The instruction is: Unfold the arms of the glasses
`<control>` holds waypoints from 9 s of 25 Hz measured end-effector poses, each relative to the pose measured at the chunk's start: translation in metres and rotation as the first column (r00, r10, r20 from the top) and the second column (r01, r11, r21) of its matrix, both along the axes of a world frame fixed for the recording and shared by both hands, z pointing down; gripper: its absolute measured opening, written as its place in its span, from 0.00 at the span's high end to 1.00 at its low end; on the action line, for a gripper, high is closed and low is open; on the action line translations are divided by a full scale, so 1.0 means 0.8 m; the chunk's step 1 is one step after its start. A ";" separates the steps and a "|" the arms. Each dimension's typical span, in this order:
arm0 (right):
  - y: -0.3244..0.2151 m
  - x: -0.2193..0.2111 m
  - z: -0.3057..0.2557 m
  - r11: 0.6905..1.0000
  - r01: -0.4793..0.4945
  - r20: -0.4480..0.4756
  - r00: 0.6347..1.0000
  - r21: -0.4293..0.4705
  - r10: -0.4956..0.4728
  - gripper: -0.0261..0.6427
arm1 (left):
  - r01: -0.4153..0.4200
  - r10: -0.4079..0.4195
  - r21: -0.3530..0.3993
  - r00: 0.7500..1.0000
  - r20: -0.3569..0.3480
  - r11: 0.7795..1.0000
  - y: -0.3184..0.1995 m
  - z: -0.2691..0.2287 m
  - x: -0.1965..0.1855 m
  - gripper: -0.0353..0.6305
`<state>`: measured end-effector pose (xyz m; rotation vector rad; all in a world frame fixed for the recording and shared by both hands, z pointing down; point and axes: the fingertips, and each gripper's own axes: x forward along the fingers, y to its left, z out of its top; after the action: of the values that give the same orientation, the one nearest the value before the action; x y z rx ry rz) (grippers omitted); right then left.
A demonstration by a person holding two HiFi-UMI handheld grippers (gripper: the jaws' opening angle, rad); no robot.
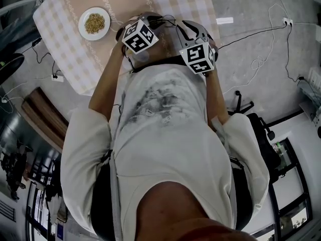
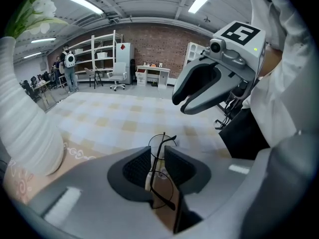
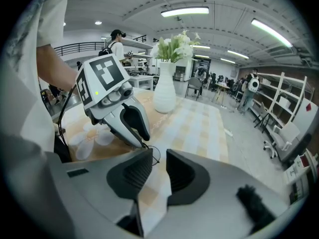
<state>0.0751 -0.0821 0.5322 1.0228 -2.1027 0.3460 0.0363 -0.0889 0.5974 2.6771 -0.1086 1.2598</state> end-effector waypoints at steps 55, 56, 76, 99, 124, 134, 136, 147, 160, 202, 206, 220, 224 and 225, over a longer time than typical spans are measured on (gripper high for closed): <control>-0.024 -0.024 0.064 0.931 0.350 -0.037 0.934 -0.100 -0.355 0.94 | -0.085 0.084 -0.068 0.996 -0.022 0.994 0.013 0.008 0.005 0.92; -0.024 -0.026 0.064 0.926 0.365 -0.041 0.928 -0.099 -0.370 0.94 | -0.086 0.084 -0.068 0.996 -0.021 0.994 0.013 0.008 0.005 0.92; -0.018 -0.033 0.078 0.881 0.452 -0.056 0.885 -0.136 -0.463 0.94 | -0.071 0.068 -0.039 0.996 -0.062 0.997 0.014 -0.002 0.007 0.92; -0.018 -0.033 0.080 0.898 0.422 -0.088 0.897 -0.122 -0.433 0.94 | -0.028 0.029 0.005 0.992 -0.122 1.000 0.023 -0.027 0.000 0.92; -0.018 -0.035 0.081 0.904 0.414 -0.144 0.893 -0.106 -0.426 0.94 | 0.088 -0.079 0.037 0.978 -0.196 0.995 0.019 -0.061 -0.029 0.92; -0.019 -0.035 0.080 0.914 0.395 -0.156 0.901 -0.095 -0.406 0.94 | 0.149 -0.134 0.057 0.967 -0.215 0.987 0.016 -0.070 -0.039 0.92; -0.019 -0.035 0.080 0.914 0.394 -0.156 0.901 -0.094 -0.404 0.94 | 0.161 -0.145 0.057 0.965 -0.217 0.985 0.016 -0.070 -0.042 0.92; -0.019 -0.035 0.080 0.918 0.386 -0.164 0.903 -0.093 -0.397 0.94 | 0.214 -0.190 0.066 0.947 -0.258 0.975 0.011 -0.085 -0.055 0.93; -0.017 -0.035 0.080 0.924 0.372 -0.168 0.909 -0.085 -0.381 0.94 | 0.266 -0.237 0.070 0.931 -0.276 0.962 0.008 -0.090 -0.072 0.93; -0.003 -0.078 0.051 0.903 0.430 -0.202 0.886 0.017 -0.418 0.84 | 0.320 -0.304 -0.006 0.895 -0.327 0.947 0.007 -0.088 -0.085 0.93; 0.005 -0.090 0.045 0.888 0.459 -0.204 0.872 0.029 -0.444 0.83 | 0.314 -0.296 -0.001 0.896 -0.330 0.950 0.007 -0.091 -0.084 0.93; 0.033 -0.117 0.040 0.847 0.530 -0.198 0.834 0.031 -0.515 0.78 | 0.300 -0.282 0.003 0.899 -0.335 0.954 0.007 -0.098 -0.079 0.93; 0.042 -0.125 0.043 0.835 0.550 -0.196 0.822 0.028 -0.535 0.78 | 0.297 -0.279 0.001 0.899 -0.338 0.955 0.007 -0.100 -0.076 0.93; 0.044 -0.127 0.043 0.832 0.554 -0.197 0.819 0.028 -0.538 0.77 | 0.297 -0.279 0.000 0.899 -0.336 0.955 0.008 -0.100 -0.076 0.93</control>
<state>-0.0265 -0.0472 0.5669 0.4285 -2.1440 -0.1250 -0.0244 -0.0827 0.5172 2.7417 -0.4764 0.7149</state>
